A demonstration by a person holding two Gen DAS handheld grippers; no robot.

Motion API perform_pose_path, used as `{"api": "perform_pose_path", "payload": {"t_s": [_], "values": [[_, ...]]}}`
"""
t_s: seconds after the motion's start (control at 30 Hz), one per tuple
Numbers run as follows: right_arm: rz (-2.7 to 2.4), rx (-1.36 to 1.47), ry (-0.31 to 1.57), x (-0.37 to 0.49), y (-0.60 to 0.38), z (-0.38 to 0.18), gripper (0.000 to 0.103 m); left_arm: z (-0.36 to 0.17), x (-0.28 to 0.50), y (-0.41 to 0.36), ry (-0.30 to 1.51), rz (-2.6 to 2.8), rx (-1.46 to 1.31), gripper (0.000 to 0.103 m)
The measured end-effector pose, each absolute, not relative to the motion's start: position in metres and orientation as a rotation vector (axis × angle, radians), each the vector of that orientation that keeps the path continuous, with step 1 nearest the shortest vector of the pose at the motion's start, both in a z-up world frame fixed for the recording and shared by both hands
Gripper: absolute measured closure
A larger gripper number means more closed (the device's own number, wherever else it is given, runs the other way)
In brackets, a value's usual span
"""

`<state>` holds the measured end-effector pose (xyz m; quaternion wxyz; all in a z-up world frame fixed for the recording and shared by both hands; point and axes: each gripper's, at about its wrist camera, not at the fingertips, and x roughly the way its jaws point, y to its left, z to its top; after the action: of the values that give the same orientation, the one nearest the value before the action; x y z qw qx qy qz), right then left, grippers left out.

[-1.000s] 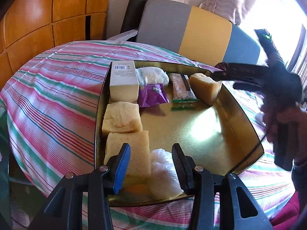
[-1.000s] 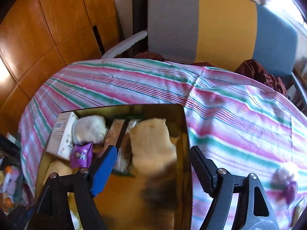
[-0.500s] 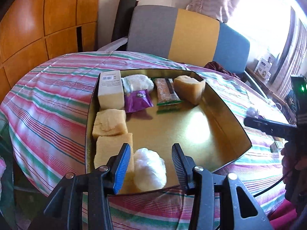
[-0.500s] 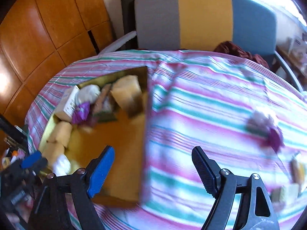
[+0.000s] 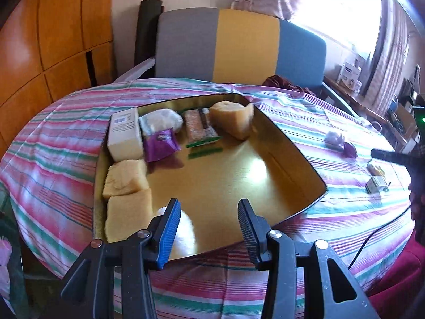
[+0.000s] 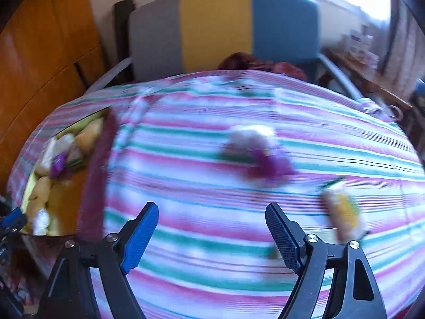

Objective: Organize objects
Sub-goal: 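Grasp a purple candy packet with the left tool while the right tool moves to the pile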

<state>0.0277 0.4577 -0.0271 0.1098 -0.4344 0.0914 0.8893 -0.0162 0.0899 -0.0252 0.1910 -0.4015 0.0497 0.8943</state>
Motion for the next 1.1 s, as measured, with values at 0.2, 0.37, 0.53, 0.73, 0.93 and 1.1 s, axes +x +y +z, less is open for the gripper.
{"api": "perform_pose_path", "payload": {"t_s": [0.2, 0.37, 0.53, 0.73, 0.93, 1.1], "values": [[2.42, -1.08, 0.429, 0.058, 0.537, -0.036, 0.019, -0.016, -0.01, 0.128, 0.228, 2.444, -1.073, 0.058], [2.248, -0.888, 0.675, 0.088, 0.586, -0.029, 0.019, -0.014, -0.008, 0.174, 0.273, 2.353, -1.049, 0.058], [2.161, -0.825, 0.839, 0.107, 0.609, -0.03, 0.019, -0.014, -0.01, 0.23, 0.262, 2.222, -1.067, 0.058], [2.115, -0.799, 0.958, 0.119, 0.621, -0.035, 0.018, -0.021, -0.017, 0.288, 0.274, 2.131, -1.102, 0.058], [2.107, -0.799, 1.035, 0.122, 0.624, -0.041, 0.018, -0.021, -0.023, 0.349, 0.43, 2.057, -0.997, 0.058], [2.095, -0.771, 1.098, 0.128, 0.629, -0.042, 0.016, -0.029, -0.035, 0.399, 0.519, 1.955, -0.945, 0.058]]}}
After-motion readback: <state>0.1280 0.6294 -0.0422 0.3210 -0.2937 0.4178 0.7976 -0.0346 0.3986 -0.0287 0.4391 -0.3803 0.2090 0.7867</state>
